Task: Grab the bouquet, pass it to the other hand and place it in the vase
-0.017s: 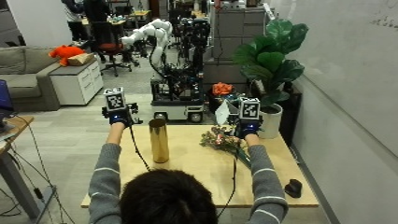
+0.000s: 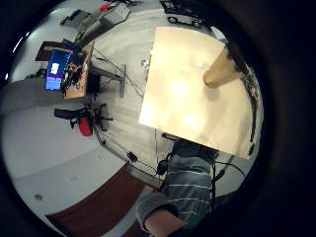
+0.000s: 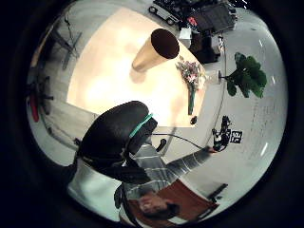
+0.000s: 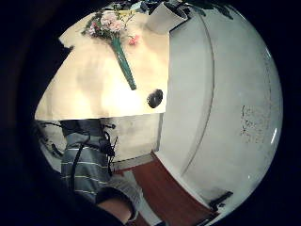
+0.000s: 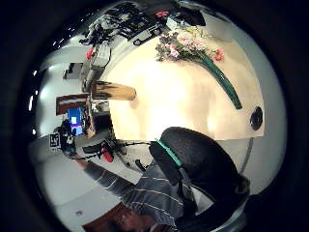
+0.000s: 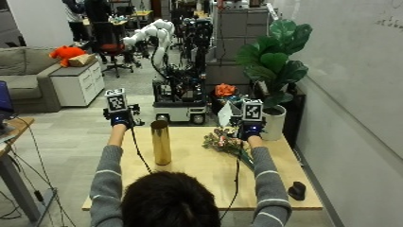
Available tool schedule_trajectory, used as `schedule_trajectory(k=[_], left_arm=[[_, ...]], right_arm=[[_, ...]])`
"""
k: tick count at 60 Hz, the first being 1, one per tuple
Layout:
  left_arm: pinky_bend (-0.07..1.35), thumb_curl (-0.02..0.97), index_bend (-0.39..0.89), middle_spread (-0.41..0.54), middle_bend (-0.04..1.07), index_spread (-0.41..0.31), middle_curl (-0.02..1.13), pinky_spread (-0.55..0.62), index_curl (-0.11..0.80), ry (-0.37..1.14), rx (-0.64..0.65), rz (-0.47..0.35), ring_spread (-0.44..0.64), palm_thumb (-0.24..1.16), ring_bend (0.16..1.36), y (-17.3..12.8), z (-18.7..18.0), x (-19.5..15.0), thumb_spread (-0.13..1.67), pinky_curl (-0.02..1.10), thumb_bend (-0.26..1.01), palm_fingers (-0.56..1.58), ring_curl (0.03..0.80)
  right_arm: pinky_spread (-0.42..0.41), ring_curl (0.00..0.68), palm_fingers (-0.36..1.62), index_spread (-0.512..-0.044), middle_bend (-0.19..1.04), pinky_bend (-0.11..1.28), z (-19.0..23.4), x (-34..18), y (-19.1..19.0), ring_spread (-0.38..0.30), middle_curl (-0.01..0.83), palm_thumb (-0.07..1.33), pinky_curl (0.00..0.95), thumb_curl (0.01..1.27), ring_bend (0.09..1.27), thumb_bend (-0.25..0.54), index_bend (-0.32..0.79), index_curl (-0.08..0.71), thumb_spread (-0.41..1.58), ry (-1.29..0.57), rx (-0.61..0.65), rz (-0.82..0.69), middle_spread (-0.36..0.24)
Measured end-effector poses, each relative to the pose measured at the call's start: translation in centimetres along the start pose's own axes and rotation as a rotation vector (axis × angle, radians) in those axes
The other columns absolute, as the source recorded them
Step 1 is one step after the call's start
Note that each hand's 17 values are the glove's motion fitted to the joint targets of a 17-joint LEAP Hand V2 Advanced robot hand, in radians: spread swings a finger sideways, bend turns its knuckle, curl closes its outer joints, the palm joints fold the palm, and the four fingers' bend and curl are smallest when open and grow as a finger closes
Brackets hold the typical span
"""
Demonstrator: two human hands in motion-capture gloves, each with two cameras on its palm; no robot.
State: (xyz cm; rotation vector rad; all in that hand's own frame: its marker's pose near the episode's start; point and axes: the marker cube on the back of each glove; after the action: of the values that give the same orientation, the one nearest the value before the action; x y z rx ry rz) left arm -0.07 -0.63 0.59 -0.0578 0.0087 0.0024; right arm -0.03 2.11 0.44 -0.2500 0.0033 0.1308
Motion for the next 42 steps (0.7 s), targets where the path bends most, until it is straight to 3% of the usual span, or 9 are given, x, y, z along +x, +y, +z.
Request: schedule_trajectory(k=[4, 9, 13, 20, 23, 25, 27, 30, 42], left_arm=[[0.36, 0.091, 0.13, 0.171, 0.16, 0.013, 0.06, 0.25, 0.067, 0.009, -0.105, -0.031, 0.21, 0.19, 0.49, 1.1, 0.0, 0.2, 0.59, 0.12, 0.07, 0.19, 0.134], [0.38, 0.129, 0.14, 0.21, 0.17, 0.016, 0.1, 0.31, 0.104, -0.003, -0.012, 0.041, 0.27, 0.2, 0.54, 0.2, -0.3, 0.7, 0.74, 0.16, 0.04, 0.16, 0.169], [0.39, 0.157, 0.15, 0.227, 0.18, 0.018, 0.12, 0.34, 0.129, 0.004, 0.003, 0.043, 0.29, 0.21, 0.56, 0.3, -0.4, 1.1, 0.81, 0.19, 0.02, 0.14, 0.186], [0.39, 0.197, 0.15, 0.244, 0.19, 0.019, 0.16, 0.36, 0.165, -0.021, -0.042, 0.085, 0.31, 0.22, 0.58, 1.5, 0.1, 2.3, 0.88, 0.22, -0.02, 0.12, 0.206], [0.4, 0.21, 0.15, 0.248, 0.19, 0.019, 0.17, 0.37, 0.178, -0.044, -0.112, 0.068, 0.31, 0.22, 0.59, 2.9, 0.4, 2.9, 0.89, 0.23, -0.02, 0.12, 0.212], [0.4, 0.218, 0.15, 0.25, 0.19, 0.019, 0.18, 0.37, 0.185, -0.044, -0.17, 0.058, 0.32, 0.22, 0.59, 3.9, 0.8, 3.3, 0.9, 0.23, -0.02, 0.11, 0.216], [0.4, 0.226, 0.14, 0.251, 0.19, 0.026, 0.19, 0.37, 0.191, -0.023, -0.145, 0.122, 0.32, 0.22, 0.6, 3.8, 1.1, 4.0, 0.91, 0.24, -0.03, 0.11, 0.22], [0.41, 0.234, 0.12, 0.253, 0.2, 0.037, 0.21, 0.37, 0.189, 0.022, -0.088, 0.218, 0.33, 0.2, 0.61, 3.6, 1.6, 5.1, 0.91, 0.25, -0.04, 0.09, 0.226], [0.43, 0.267, 0.12, 0.264, 0.2, 0.052, 0.25, 0.38, 0.2, 0.026, -0.105, 0.313, 0.33, 0.18, 0.63, 4.2, 2.7, 7.7, 0.91, 0.28, -0.03, 0.07, 0.244]], right_arm=[[0.157, 0.109, 0.15, -0.279, 0.22, 0.44, -0.1, -0.4, -0.5, 0.039, 0.089, 0.32, 0.15, 0.09, 0.38, 0.155, 0.07, 0.025, 0.63, 0.019, 0.037, -0.039, -0.01], [0.191, 0.144, 0.11, -0.334, 0.24, 0.47, -0.7, -0.9, -2.4, 0.049, 0.136, 0.34, 0.194, 0.12, 0.42, 0.128, 0.09, 0.046, 0.8, 0.015, 0.215, -0.125, -0.012], [0.206, 0.163, 0.09, -0.358, 0.25, 0.48, -0.4, -0.5, -1.6, 0.054, 0.167, 0.35, 0.217, 0.14, 0.43, 0.103, 0.11, 0.061, 0.89, 0.007, 0.126, -0.065, -0.01], [0.22, 0.187, 0.07, -0.378, 0.27, 0.49, -0.4, -0.1, -0.9, 0.058, 0.207, 0.37, 0.247, 0.17, 0.45, 0.058, 0.12, 0.089, 0.97, -0.001, 0.071, -0.051, -0.013], [0.223, 0.195, 0.07, -0.383, 0.27, 0.49, -0.5, 0.4, -0.7, 0.063, 0.223, 0.38, 0.257, 0.18, 0.46, 0.039, 0.12, 0.099, 0.99, -0.017, 0.034, -0.012, -0.014], [0.224, 0.2, 0.06, -0.382, 0.28, 0.5, -0.8, 0.4, -1.1, 0.065, 0.232, 0.37, 0.263, 0.18, 0.46, 0.022, 0.11, 0.103, 1.0, -0.031, 0.087, -0.06, -0.014], [0.225, 0.206, 0.05, -0.382, 0.28, 0.5, -1.1, 0.4, -1.6, 0.066, 0.241, 0.36, 0.27, 0.19, 0.46, 0.004, 0.11, 0.106, 1.02, -0.045, 0.13, -0.108, -0.014], [0.227, 0.213, 0.04, -0.383, 0.28, 0.5, -1.0, 0.8, -1.3, 0.068, 0.252, 0.35, 0.279, 0.19, 0.47, -0.014, 0.11, 0.111, 1.04, -0.059, 0.056, -0.041, -0.014], [0.229, 0.242, 0.0, -0.384, 0.3, 0.54, -0.9, 2.8, -1.6, 0.07, 0.287, 0.31, 0.309, 0.21, 0.51, -0.026, 0.09, 0.111, 1.08, -0.058, 0.002, 0.077, -0.007]])
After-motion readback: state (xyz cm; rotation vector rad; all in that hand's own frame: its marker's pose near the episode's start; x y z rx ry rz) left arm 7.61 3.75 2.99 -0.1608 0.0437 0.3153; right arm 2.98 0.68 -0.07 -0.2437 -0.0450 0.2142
